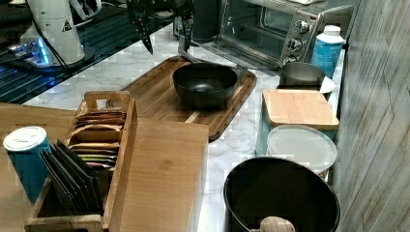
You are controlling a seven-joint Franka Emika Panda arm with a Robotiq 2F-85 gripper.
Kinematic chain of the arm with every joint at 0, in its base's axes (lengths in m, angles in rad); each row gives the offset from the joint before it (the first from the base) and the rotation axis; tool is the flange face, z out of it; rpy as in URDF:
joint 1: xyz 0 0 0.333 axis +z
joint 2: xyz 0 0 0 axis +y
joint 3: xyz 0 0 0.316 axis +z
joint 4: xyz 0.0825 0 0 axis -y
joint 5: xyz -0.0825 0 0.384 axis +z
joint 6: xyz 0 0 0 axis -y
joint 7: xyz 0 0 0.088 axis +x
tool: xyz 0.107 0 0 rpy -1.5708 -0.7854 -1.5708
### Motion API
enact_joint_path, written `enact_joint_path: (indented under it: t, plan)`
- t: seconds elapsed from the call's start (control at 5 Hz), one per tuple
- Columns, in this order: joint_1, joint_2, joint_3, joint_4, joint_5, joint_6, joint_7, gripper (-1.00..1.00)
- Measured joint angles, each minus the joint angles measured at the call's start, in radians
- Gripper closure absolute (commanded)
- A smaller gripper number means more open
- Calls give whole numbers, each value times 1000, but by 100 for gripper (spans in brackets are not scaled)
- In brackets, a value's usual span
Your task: Pick up the bowl.
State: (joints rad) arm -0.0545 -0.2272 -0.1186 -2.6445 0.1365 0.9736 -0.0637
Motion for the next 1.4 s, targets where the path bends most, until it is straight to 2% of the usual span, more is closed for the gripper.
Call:
enact_joint_path:
  t: [0.2,0.4,0.8,1.2,1.4]
  plan:
    - [11,63,-17,-2,8,13,0,-100]
    - [-2,99,-26,-6,24,11,0,-100]
    - [-7,147,-33,-2,43,152,0,-100]
    - [7,217,-37,4,85,158,-77,-100]
    - [18,252,-29,4,88,174,-77,100]
